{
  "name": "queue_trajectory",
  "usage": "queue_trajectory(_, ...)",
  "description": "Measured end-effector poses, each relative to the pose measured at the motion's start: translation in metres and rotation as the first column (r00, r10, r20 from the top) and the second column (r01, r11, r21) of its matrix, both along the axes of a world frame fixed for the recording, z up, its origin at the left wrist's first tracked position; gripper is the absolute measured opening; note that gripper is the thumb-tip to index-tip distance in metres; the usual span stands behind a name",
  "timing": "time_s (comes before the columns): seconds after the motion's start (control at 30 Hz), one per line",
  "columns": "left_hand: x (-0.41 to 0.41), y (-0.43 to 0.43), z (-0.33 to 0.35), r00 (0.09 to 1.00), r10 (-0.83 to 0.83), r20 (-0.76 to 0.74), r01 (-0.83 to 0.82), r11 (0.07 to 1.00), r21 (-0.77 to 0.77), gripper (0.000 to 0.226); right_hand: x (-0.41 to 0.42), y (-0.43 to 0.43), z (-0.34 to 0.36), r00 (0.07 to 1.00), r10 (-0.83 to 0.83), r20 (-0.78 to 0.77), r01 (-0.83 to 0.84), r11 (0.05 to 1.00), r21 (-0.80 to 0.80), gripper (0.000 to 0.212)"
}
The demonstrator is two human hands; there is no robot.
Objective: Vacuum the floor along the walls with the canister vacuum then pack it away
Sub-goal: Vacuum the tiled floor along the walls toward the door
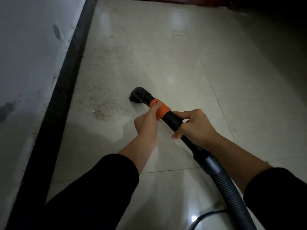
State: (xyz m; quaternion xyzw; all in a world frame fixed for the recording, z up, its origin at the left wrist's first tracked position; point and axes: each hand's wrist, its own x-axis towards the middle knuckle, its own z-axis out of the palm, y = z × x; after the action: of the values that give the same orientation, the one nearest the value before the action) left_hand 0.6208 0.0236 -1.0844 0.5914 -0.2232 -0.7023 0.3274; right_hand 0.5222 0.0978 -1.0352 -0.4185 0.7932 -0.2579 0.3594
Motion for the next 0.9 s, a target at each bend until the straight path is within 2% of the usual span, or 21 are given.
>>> queue_trajectory(0.23, 0.001, 0.010, 0.003, 1.000, 0.010, 0.024, -0.011, 0.999, 0.046, 0.031, -0.003, 0.007, 0.009, 0.999, 0.041, 0.008, -0.041, 0.999, 0.033, 0.063)
queue_trajectory(0.47, 0.008, 0.014, 0.001, 0.999, 0.039, 0.035, -0.040, 0.999, 0.032, 0.034, -0.005, 0.013, 0.004, 0.994, 0.068, 0.086, -0.071, 0.997, 0.028, 0.066)
queue_trajectory(0.67, 0.012, 0.029, 0.005, 0.998, -0.020, 0.062, 0.020, 1.000, 0.005, 0.029, -0.006, 0.031, 0.008, 0.989, 0.072, 0.126, -0.074, 0.997, 0.006, 0.055)
queue_trajectory(0.9, 0.024, 0.033, 0.010, 0.997, -0.016, 0.074, 0.016, 1.000, 0.010, 0.027, 0.003, 0.033, 0.013, 0.984, 0.103, 0.145, -0.105, 0.994, 0.005, 0.055)
